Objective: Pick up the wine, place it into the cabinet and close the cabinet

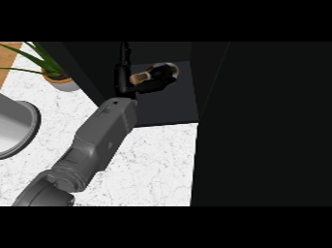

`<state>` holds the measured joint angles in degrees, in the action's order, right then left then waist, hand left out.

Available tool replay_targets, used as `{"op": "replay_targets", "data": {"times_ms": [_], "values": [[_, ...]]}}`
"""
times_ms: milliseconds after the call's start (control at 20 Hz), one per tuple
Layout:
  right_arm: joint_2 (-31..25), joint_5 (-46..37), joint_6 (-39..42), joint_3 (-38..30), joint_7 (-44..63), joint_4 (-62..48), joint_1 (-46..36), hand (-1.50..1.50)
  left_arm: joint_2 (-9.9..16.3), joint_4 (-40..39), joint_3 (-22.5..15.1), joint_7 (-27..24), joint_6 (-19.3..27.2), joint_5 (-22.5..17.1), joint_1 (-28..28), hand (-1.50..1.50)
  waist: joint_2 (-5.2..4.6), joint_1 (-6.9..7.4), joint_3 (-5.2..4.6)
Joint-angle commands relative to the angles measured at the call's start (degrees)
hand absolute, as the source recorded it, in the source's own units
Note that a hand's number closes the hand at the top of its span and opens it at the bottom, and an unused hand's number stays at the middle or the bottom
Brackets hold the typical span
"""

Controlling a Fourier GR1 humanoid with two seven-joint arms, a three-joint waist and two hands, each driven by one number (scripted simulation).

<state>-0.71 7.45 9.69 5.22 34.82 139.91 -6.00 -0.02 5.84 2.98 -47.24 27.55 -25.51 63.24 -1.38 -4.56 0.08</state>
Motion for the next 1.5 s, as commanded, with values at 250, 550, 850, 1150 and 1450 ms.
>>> {"op": "replay_targets", "data": {"times_ms": [250, 550, 850, 1150, 1450], "values": [[0.45, 1.05, 0.27, 0.77, -0.62, 1.88, 2.10, -1.50, 2.07, -0.15, -0.03, -2.69, -7.10, 0.94, -3.25, -1.50, -0.04, 0.89, -0.16], [0.09, 1.88, 0.41, 1.54, 0.05, 4.96, 5.51, -1.50, 0.02, -0.04, -0.72, -1.82, -8.18, 1.48, -1.92, -1.50, 0.37, 0.94, -0.12], [0.69, -0.03, -1.04, 2.06, -1.16, -0.08, -0.13, -1.50, 0.02, 0.56, -0.45, -1.33, -10.27, -1.54, -1.83, -1.50, 0.41, 0.64, -0.15], [-0.40, 1.60, -1.05, -0.16, 0.62, 0.39, 0.02, -1.50, 0.02, 2.11, -2.42, -2.03, -13.71, -3.54, -4.68, -1.50, 0.89, 1.81, -0.11], [0.06, 1.40, -0.77, 1.13, -1.41, -0.03, 1.39, -1.50, 0.02, 5.66, -6.67, -3.75, -14.02, -9.13, -8.06, -1.50, 1.09, 1.03, -0.09]]}}
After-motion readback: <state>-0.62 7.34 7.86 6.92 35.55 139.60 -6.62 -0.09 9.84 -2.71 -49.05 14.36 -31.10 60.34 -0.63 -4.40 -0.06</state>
